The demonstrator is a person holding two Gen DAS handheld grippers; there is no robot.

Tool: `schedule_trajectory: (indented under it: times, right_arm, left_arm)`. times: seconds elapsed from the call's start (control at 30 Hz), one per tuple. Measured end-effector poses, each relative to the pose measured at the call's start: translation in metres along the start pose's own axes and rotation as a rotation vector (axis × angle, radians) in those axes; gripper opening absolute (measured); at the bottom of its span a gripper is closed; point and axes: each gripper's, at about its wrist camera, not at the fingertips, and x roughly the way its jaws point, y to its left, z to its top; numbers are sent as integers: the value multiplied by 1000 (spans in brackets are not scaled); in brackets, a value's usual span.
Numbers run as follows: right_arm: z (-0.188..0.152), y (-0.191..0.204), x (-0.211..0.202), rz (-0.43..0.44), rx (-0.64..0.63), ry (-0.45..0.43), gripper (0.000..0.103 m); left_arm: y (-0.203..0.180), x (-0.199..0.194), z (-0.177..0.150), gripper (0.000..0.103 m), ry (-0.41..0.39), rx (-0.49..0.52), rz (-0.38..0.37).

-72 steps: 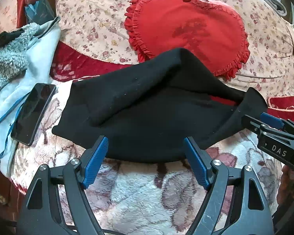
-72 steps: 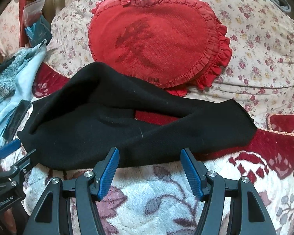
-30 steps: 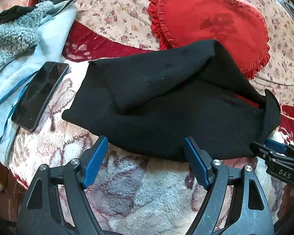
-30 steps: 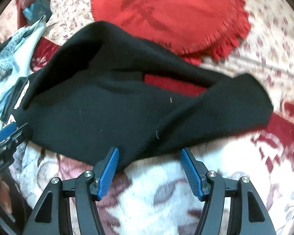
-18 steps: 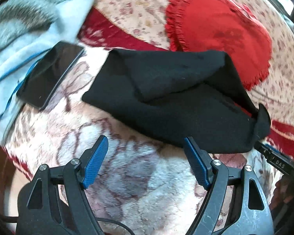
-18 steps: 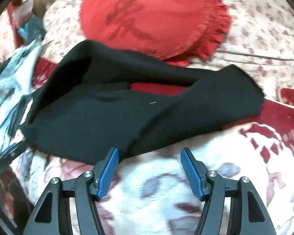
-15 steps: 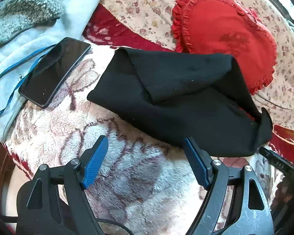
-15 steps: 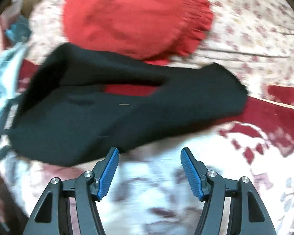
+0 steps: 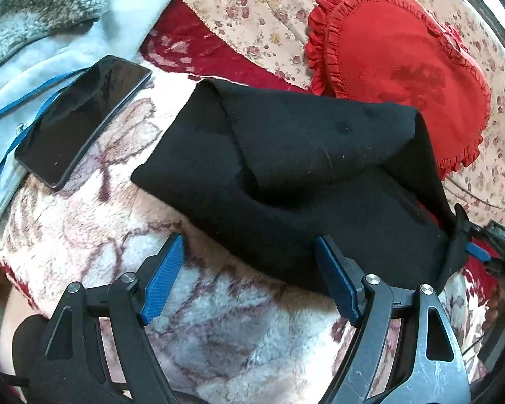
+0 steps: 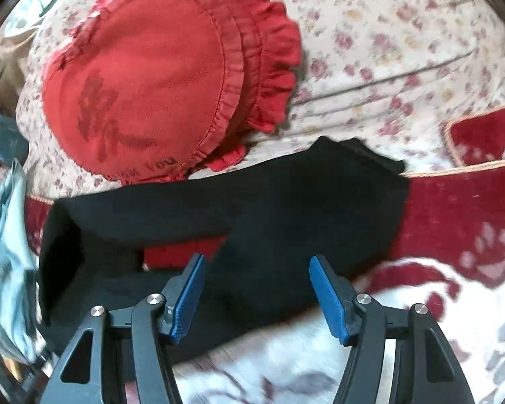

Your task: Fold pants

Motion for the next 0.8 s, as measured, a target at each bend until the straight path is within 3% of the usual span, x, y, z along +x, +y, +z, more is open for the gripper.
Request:
schedule_trajectory:
  times: [0.13, 0.2, 0.23, 0.27, 0.3, 0.5, 0.63, 0.77, 0.8]
  right_arm:
    - [8, 15, 27, -87, -46, 31, 62]
    - [4, 15, 31, -117, -77, 20, 42]
    - [1, 10, 26, -101, -67, -2, 35]
    - [-2, 3, 19, -60, -49, -17, 18]
    - [-5, -5, 11, -16, -26, -22, 8]
    - [-59, -51, -47, 34, 10, -79, 5]
    - [-106, -84, -49, 78, 63, -9, 5]
    - [-120, -117, -59, 108, 148, -79, 19]
    - [-119, -124, -59, 124, 167, -91, 27]
  left_arm:
    - [-3, 4, 3, 79, 4, 12, 2]
    - [-2, 3, 4, 79, 8, 16, -4]
    - [-1, 2, 4, 79, 9, 15, -7]
    - [1, 2, 5, 79, 9, 13, -10]
    - [3, 1, 5, 79, 10, 7, -13]
    - [10, -11, 2, 79, -4, -29, -30]
    - [17, -14, -2, 79, -5, -64, -53]
    - [23, -17, -2, 79, -11, -126, -96]
    - [24, -16, -2, 79, -9, -134, -101]
